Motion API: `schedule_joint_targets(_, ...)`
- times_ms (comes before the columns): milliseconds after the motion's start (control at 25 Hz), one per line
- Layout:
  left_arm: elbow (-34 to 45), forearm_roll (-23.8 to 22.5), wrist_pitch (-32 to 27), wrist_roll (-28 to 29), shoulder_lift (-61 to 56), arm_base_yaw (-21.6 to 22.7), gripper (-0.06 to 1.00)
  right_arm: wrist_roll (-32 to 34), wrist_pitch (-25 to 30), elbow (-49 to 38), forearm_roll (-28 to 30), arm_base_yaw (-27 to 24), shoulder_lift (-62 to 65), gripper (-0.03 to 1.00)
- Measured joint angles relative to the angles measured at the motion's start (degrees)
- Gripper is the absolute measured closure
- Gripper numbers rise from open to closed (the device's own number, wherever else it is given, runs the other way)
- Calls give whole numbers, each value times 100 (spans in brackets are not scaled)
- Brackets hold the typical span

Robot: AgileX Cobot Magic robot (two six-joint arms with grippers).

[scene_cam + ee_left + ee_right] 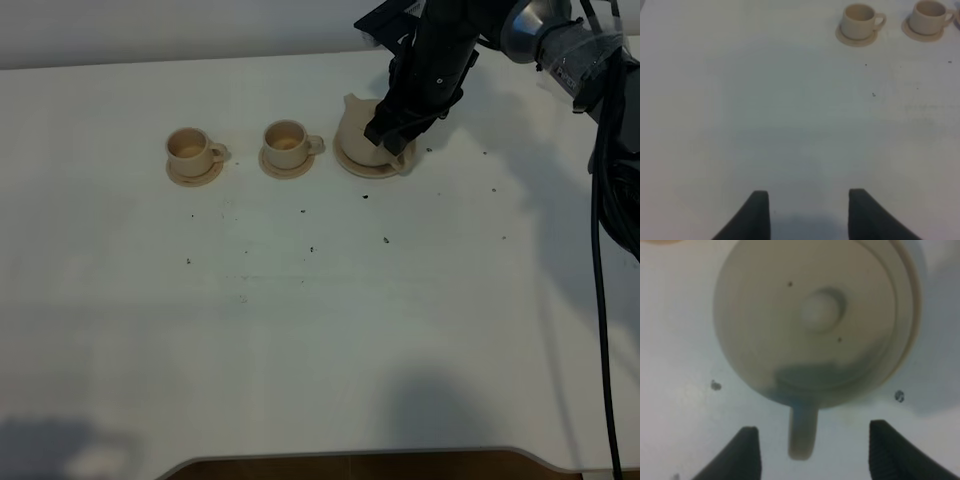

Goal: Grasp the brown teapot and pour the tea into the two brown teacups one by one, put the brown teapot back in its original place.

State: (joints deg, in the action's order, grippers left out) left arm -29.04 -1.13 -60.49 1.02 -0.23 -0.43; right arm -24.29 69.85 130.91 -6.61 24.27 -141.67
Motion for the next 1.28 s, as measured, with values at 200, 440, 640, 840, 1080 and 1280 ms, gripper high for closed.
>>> schedule_joint_targets(200, 0, 0, 0, 0, 0, 0, 58, -21, 0, 0, 83, 0, 0, 47)
schedule_joint_targets(440, 0, 0, 0, 0, 0, 0, 58, 48, -5, 0, 303, 89, 0, 47)
schedule_joint_targets(640, 0, 0, 0, 0, 0, 0, 58, 62, -5, 0, 411, 167, 0, 48)
schedule_joint_targets(840, 0, 0, 0, 0, 0, 0, 58, 44, -5, 0, 575, 167, 0, 51)
schedule_joint_targets(1080, 0, 0, 0, 0, 0, 0, 58, -98, -5, 0, 611, 167, 0, 54)
schedule_joint_targets(1280, 0, 0, 0, 0, 0, 0, 58, -122, 6, 73, 570, 167, -69, 54)
